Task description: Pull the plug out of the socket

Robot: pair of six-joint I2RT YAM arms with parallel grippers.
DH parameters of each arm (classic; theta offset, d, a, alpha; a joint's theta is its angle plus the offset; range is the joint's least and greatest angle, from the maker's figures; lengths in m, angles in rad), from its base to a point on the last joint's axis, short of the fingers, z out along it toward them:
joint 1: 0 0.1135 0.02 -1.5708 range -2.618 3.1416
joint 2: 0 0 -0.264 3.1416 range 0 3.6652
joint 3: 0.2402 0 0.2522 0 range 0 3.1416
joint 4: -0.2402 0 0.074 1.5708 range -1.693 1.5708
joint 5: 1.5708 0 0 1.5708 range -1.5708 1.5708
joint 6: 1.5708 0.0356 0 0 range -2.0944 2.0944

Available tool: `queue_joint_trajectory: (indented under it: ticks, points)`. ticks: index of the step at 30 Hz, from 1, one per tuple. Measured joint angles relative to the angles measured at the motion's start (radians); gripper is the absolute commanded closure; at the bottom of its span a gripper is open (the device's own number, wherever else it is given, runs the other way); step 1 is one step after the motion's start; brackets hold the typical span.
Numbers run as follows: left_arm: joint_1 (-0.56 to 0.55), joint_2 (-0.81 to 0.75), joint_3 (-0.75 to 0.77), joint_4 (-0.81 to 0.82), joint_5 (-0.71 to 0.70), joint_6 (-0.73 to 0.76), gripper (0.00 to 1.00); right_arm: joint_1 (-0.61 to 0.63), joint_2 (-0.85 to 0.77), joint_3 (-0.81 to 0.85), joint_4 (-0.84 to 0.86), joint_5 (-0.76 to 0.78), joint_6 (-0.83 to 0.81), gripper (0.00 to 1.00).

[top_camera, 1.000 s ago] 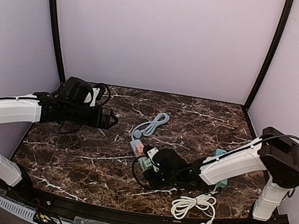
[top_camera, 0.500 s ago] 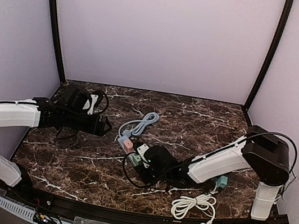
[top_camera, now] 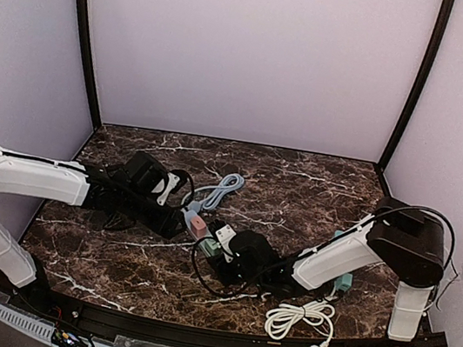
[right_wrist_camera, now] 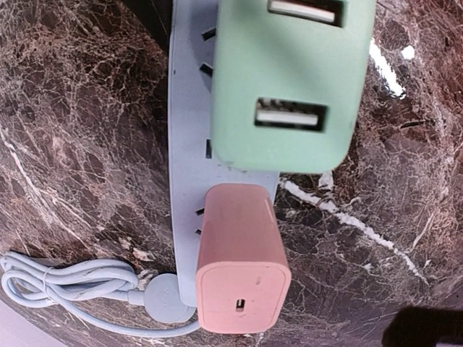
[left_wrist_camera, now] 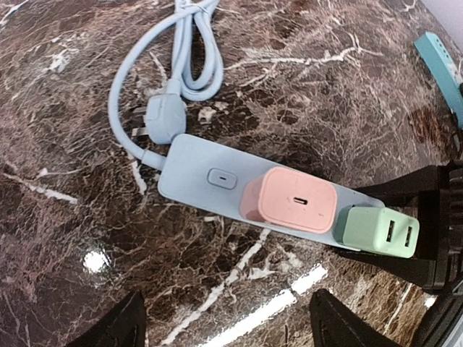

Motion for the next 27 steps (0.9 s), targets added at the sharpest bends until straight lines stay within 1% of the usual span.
queue_joint_trajectory:
  ticks: [8, 19, 21, 27]
  points:
    - [-0.063, 0.074, 0.054, 0.006, -0.021, 0.071, 0.23, 0.000, 0.010, -0.008, 0.038, 0.000, -0.003, 1.00]
    - [-0.098, 0.171, 0.121, 0.009, -0.076, 0.138, 0.29, 0.000, 0.018, -0.016, 0.070, -0.002, -0.004, 1.00]
    - [-0.098, 0.187, 0.132, 0.009, -0.081, 0.144, 0.31, 0.000, 0.018, -0.017, 0.072, -0.004, -0.005, 1.00]
    - [-0.098, 0.229, 0.161, 0.014, -0.090, 0.156, 0.42, -0.002, 0.021, -0.019, 0.084, -0.006, -0.005, 1.00]
